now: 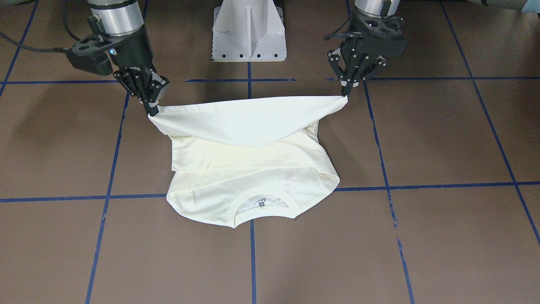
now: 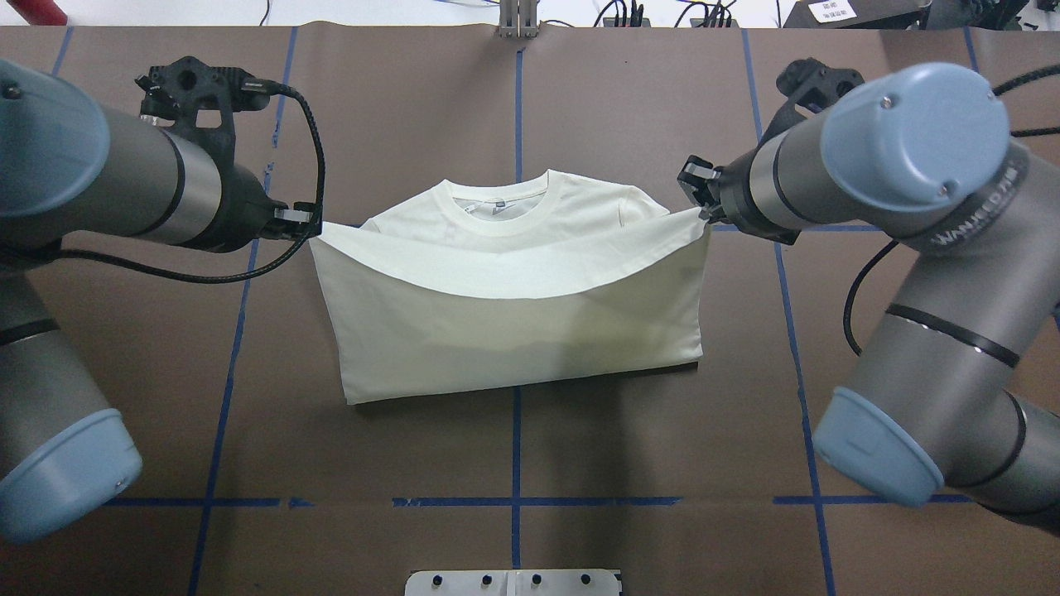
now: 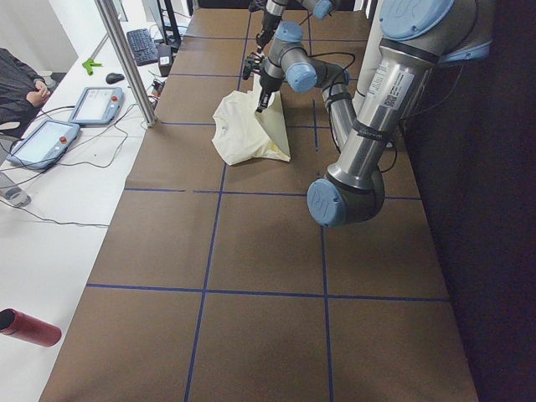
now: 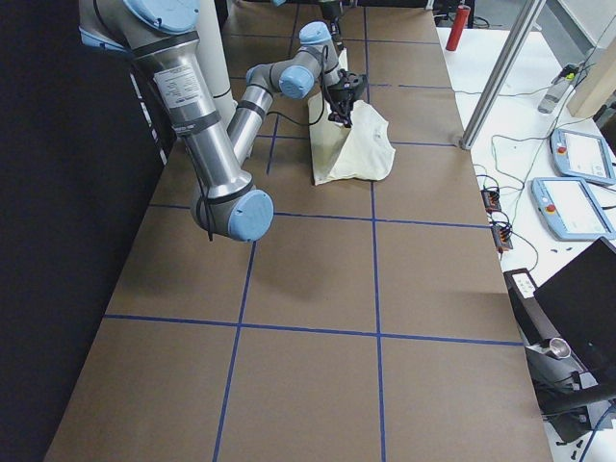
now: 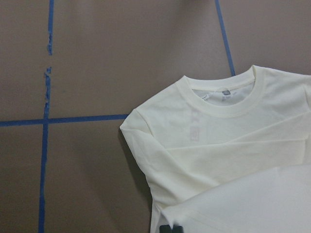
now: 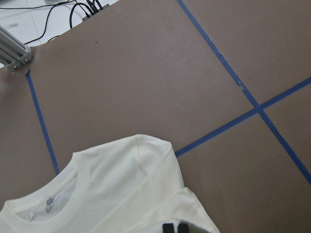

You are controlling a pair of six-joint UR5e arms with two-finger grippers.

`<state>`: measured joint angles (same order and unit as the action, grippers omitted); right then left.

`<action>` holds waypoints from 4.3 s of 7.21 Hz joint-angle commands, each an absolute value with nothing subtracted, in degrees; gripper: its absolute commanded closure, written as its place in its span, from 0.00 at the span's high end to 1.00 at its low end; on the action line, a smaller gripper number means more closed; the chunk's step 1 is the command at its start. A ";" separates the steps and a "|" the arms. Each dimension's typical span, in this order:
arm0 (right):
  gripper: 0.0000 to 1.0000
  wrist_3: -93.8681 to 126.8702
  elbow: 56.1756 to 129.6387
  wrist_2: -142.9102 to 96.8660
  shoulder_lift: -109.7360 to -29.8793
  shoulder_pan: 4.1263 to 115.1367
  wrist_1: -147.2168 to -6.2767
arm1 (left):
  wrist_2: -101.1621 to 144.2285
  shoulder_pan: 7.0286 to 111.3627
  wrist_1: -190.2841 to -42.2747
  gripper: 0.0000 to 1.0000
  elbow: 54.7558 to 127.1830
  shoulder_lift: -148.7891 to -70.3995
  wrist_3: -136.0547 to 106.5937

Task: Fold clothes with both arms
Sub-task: 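Lift the hem with both grippers and carry it toward the collar, then release the hem at the collar and raise both grippers, then move the left gripper to the folded shirt's side edge and grasp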

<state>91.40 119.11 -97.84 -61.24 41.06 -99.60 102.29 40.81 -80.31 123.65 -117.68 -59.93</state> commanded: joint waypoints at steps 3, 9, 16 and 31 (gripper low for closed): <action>0.00 86.67 96.13 -97.91 -55.72 44.82 -86.73 | 99.85 41.92 -94.69 0.00 102.63 -121.02 -59.15; 0.00 86.04 79.45 -97.03 -51.24 43.07 -74.53 | 99.14 41.84 -111.01 0.00 84.55 -124.10 -58.97; 1.00 68.55 88.41 -101.16 -55.46 44.91 -74.18 | 103.36 38.88 -114.52 1.00 107.70 -107.19 -56.40; 1.00 68.64 88.33 -100.81 -55.98 45.00 -74.09 | 94.22 26.86 -127.00 0.00 105.30 -99.85 -63.69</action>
